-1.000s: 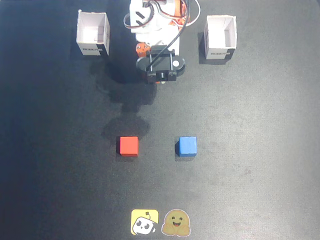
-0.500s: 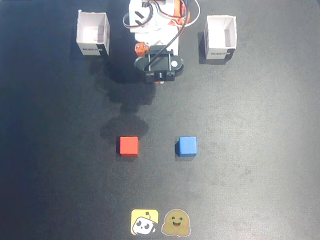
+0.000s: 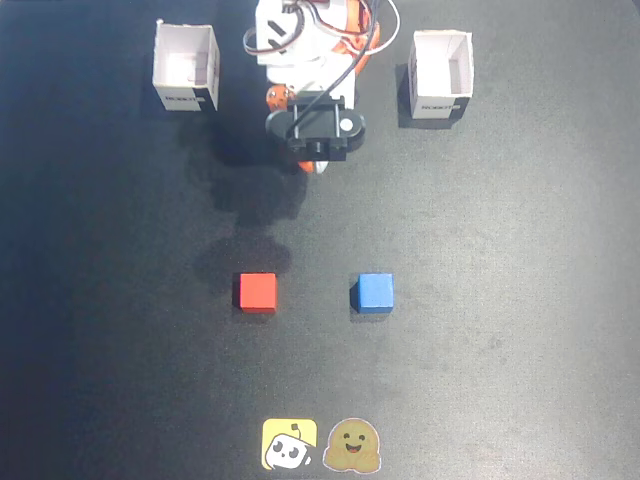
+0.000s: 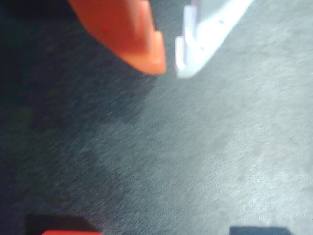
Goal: Put the red cube in the right box and the blue cube in the left box.
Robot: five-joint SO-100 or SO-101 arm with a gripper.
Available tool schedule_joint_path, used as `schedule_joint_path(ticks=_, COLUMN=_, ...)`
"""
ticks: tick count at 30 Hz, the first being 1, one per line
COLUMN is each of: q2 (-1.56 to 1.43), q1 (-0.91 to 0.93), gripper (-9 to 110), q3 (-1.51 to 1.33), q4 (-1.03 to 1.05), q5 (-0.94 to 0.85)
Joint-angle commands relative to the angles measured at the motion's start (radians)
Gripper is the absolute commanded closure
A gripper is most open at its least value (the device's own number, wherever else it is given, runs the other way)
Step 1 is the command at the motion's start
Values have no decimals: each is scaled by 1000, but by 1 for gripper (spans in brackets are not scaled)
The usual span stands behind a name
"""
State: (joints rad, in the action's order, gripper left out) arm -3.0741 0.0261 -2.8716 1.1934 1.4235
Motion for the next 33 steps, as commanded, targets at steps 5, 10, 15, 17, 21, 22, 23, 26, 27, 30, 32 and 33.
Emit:
schedule_joint_path(ticks=5, q2=219, q1=26, gripper=101, q3=178, q4=-112, q5=-57)
schedule_joint_path(ticks=10, q2=405, q1=60, gripper=101, q3=290, q4=-170, q5=-92)
schedule_joint_path(ticks=15, q2=591, q1=78, gripper=101, q3=388, q4=-245, q5=-100)
schedule_joint_path(ticks=17, q2=687, q1=89, gripper=99, q3=437, q4=-276, q5=-121)
schedule_joint_path(ticks=21, q2=741, q1=98, gripper=97, q3=454, q4=-333, q5=-133)
schedule_joint_path(ticks=22, q2=753, q1=98, gripper=95, q3=454, q4=-354, q5=-143)
schedule_joint_path(ticks=23, q2=770, q1=98, gripper=95, q3=460, q4=-364, q5=-143)
schedule_joint_path(ticks=26, q2=833, q1=100, gripper=92, q3=491, q4=-388, q5=-146)
schedule_joint_path(ticks=27, q2=856, q1=98, gripper=90, q3=505, q4=-394, q5=-150)
schedule_joint_path(ticks=30, q2=907, q1=98, gripper=89, q3=532, q4=-410, q5=-161)
schedule_joint_path(ticks=32, q2=931, q1=100, gripper=88, q3=540, q4=-422, q5=-161)
schedule_joint_path(ticks=33, q2=933, q1=100, gripper=88, q3=538, q4=-431, q5=-164)
